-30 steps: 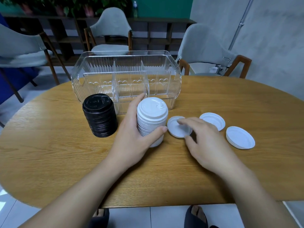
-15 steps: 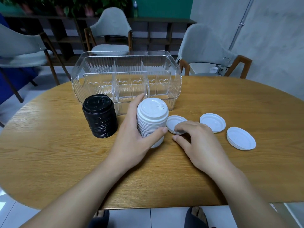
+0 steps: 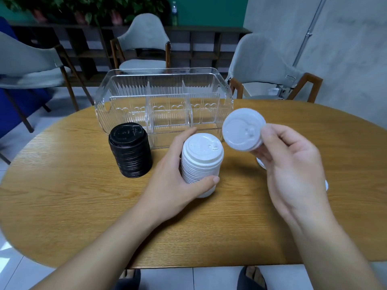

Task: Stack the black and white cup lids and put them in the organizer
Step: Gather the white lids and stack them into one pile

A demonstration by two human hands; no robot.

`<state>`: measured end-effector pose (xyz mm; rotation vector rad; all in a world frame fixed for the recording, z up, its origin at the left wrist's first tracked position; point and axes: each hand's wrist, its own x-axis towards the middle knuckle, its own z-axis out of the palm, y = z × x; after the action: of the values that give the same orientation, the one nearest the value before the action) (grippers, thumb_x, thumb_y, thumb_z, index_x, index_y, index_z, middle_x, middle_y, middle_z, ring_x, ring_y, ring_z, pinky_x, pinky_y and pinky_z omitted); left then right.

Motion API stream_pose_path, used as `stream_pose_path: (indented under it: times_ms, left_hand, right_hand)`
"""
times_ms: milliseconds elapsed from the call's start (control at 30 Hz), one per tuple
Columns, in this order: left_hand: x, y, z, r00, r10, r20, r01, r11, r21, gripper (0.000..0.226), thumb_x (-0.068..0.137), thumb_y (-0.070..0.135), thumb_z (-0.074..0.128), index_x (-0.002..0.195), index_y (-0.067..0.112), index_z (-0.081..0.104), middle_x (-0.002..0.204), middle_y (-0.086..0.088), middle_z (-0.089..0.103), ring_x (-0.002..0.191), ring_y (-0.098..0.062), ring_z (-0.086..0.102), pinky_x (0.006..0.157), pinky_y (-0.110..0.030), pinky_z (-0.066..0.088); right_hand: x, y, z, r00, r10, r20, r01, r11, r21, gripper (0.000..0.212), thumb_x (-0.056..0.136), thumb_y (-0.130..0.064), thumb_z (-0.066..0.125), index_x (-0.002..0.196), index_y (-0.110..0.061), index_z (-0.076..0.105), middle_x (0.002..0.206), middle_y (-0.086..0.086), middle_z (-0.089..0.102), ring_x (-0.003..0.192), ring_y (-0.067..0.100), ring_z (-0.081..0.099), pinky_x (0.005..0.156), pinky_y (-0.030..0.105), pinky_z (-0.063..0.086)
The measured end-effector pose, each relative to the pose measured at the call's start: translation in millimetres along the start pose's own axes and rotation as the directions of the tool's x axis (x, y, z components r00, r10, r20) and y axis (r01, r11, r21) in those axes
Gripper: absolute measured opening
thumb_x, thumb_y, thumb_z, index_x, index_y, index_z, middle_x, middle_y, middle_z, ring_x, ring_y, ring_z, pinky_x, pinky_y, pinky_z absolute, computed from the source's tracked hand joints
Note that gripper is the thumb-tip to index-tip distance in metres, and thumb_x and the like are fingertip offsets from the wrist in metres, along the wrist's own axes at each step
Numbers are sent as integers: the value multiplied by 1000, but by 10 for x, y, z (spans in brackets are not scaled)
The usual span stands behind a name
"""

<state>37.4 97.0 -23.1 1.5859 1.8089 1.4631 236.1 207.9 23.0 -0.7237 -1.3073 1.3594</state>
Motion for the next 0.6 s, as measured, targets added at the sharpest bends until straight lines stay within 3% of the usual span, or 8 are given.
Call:
stream_pose_path:
  times_ms: [200,400,500,600]
  left_hand:
    - [-17,109,-15,998,57,-35,-59,997,-43,128,68,41,106,172,37,31,161,19,53,154,-4,48,128,-33,40]
    - [96,248,-7,963,239,-124,-240,971,8,109,77,34,102,168,20,43,161,12,57,154,-17,52,128,-32,38]
    - [114,248,27,960,244,-137,-245,969,5,100,80,33,101,165,22,49,162,13,57,154,-20,52,128,-38,40]
    - [123,264,43,954,247,-169,-248,969,17,90,82,35,98,160,23,55,157,13,61,150,-21,55,125,-33,41]
  right_hand:
    - [-66,-92,153,978,192,81,-208,921,329,18,106,-21,63,109,-11,78,115,12,82,107,24,79,104,45,61]
    - [-117,-88,226,975,195,102,-217,932,290,22,110,-20,60,107,-11,80,112,12,83,101,22,79,97,39,61]
    - [-141,-58,252,971,201,128,-229,936,268,23,110,-19,60,113,-6,79,115,15,82,103,25,77,102,43,59]
    - [-166,-53,263,968,207,140,-236,941,243,26,110,-19,61,119,-3,78,119,18,81,108,27,76,110,49,56]
